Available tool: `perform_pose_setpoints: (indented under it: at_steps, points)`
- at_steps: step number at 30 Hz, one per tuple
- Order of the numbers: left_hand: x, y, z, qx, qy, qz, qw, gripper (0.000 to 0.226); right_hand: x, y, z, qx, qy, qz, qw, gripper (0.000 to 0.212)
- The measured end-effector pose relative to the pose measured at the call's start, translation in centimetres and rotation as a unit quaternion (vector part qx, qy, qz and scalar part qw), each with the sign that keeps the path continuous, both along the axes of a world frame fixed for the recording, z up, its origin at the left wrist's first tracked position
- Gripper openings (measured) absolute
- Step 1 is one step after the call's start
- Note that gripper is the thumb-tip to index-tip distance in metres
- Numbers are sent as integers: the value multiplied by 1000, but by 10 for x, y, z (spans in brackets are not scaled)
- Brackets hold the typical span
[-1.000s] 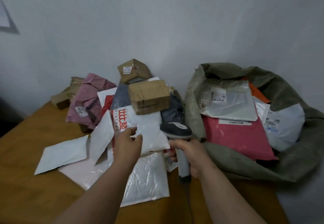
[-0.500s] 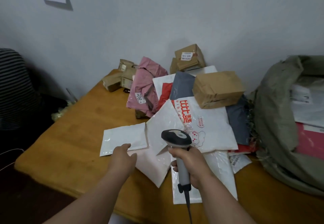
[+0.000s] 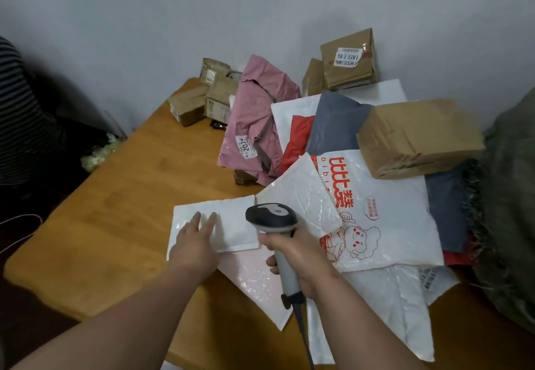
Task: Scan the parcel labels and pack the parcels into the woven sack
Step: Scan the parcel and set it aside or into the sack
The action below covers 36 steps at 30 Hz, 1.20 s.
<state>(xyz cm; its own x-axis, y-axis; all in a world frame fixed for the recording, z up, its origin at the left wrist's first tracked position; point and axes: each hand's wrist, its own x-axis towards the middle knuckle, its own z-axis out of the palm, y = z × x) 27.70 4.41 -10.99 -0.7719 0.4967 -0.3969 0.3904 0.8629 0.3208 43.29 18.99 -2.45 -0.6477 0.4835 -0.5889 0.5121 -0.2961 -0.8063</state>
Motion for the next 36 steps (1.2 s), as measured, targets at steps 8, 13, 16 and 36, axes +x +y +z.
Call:
perform_pose_setpoints:
  at_steps: [8,13,16,36]
  points:
    - [-22,-2,-16,-81,17,-111,990,81,-20,-16,-10,8,-55,-66,996,34]
    - [-51,-13,-9,56,-1,-42,998,56,-26,-39,-11,35,-39,-119,992,41]
    - [-63,-18,6,193,-88,66,975,47,-30,-53,-8,19,-29,-154,987,36]
    - [-4,-58,114,457,-339,249,784,16,12,-112,82,66,114,-72,989,24]
